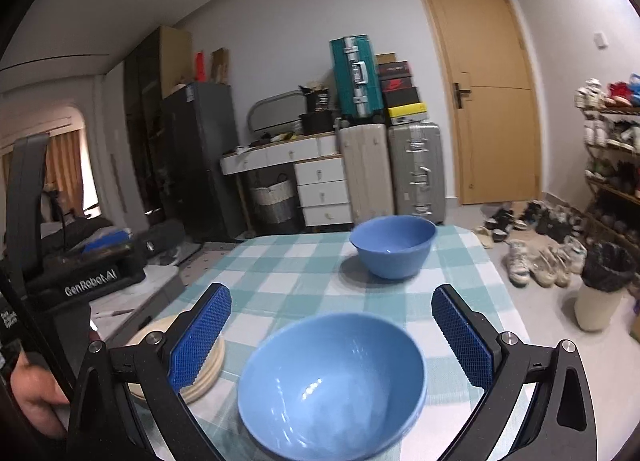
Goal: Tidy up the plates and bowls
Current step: 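Move both grippers to the remaining blue bowl and grasp its rim, then lift the remaining blue bowl off the table with both grippers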
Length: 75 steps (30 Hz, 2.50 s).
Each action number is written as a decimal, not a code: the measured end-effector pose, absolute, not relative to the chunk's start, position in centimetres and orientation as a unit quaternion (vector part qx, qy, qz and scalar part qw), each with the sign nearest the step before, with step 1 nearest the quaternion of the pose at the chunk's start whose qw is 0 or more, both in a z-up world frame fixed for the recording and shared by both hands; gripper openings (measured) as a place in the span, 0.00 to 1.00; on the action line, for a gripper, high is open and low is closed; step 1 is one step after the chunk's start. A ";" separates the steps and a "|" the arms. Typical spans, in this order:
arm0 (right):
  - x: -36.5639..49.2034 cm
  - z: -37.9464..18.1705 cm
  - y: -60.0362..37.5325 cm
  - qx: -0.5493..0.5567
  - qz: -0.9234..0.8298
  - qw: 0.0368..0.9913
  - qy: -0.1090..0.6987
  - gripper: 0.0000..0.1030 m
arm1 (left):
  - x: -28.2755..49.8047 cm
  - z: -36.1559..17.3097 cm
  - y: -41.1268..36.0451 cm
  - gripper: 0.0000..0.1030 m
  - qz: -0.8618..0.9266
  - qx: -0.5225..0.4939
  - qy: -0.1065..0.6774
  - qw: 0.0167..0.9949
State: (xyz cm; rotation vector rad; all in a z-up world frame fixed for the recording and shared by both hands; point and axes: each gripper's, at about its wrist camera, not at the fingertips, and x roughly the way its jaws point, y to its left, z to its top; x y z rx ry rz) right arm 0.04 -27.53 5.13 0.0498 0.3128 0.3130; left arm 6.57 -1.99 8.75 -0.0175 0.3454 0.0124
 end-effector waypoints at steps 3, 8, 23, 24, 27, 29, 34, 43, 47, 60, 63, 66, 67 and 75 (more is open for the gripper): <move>1.8 7.6 -28.6 0.029 0.159 0.974 0.156 0.99 | 8.8 10.3 -3.3 1.00 0.012 0.048 0.190 0.981; 6.6 11.4 -30.8 0.032 0.147 0.974 0.167 0.99 | 12.8 12.5 -5.7 1.00 -0.025 0.109 0.194 0.975; 28.8 7.8 -40.3 0.238 0.158 0.889 0.359 0.99 | 34.8 7.1 -6.4 1.00 -0.005 0.033 0.457 0.889; 30.1 7.0 -40.6 0.239 0.152 0.883 0.374 0.98 | 36.3 6.0 -6.2 1.00 -0.001 0.016 0.481 0.877; 33.6 4.8 -40.8 0.243 0.146 0.864 0.416 0.88 | 39.3 3.4 -5.7 1.00 -0.019 -0.040 0.522 0.852; 35.4 3.1 -40.5 0.239 0.143 0.851 0.446 0.80 | 40.8 2.0 -5.9 1.00 -0.024 -0.053 0.544 0.837; 37.9 -0.2 -39.9 0.242 0.125 0.836 0.476 0.70 | 43.4 0.1 -6.8 1.00 -0.010 -0.018 0.544 0.839; 42.0 -3.7 -39.5 0.233 0.115 0.821 0.508 0.31 | 45.8 -2.4 -8.8 0.97 -0.051 -0.032 0.557 0.829; 42.5 -4.2 -39.2 0.220 0.119 0.821 0.513 0.25 | 46.4 -2.9 -9.5 0.77 -0.063 -0.028 0.563 0.823; 42.6 -3.5 -38.1 0.186 0.105 0.836 0.505 0.05 | 46.6 -3.7 -9.4 0.17 -0.075 -0.082 0.578 0.809; 42.7 -3.7 -38.2 0.190 0.088 0.831 0.516 0.05 | 46.6 -3.9 -9.4 0.13 -0.079 -0.083 0.587 0.801; 42.6 -3.6 -38.3 0.192 0.079 0.828 0.521 0.04 | 46.3 -4.1 -9.6 0.11 -0.081 -0.079 0.593 0.797; 42.6 -3.6 -38.3 0.193 0.076 0.826 0.524 0.04 | 46.2 -4.2 -9.6 0.11 -0.081 -0.077 0.595 0.796; 42.6 -3.5 -38.0 0.190 0.058 0.818 0.540 0.04 | 45.7 -3.6 -9.1 0.05 -0.085 -0.086 0.584 0.802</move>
